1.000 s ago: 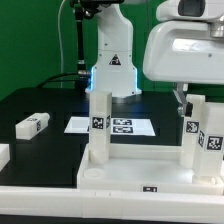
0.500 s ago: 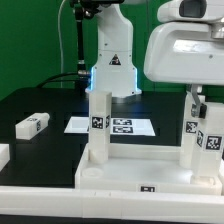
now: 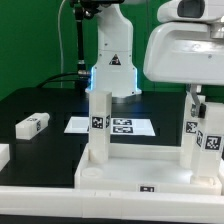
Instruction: Assemble desk
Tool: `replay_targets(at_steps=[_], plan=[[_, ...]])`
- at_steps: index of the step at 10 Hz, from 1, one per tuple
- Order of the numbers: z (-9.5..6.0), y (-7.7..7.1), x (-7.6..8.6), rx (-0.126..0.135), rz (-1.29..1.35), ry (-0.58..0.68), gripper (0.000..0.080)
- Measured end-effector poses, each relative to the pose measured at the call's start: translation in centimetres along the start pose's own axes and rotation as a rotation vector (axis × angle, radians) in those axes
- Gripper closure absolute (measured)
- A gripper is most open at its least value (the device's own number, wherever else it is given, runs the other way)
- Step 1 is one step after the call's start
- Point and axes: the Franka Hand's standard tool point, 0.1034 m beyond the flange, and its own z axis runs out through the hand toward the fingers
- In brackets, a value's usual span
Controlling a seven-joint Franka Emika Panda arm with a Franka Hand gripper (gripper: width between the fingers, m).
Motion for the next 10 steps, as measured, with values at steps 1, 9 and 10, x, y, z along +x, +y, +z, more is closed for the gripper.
replay_targets(at_steps=[1,9,10], plan=[[0.02,0.04,-0.02,0.007,0.129,-0.002,0.0509],[0.13,0.39,-0.02,0.035,0.842,-0.027,0.0509],[0.14,0.36,-0.05,0.035,0.895,-0.029,0.0509]])
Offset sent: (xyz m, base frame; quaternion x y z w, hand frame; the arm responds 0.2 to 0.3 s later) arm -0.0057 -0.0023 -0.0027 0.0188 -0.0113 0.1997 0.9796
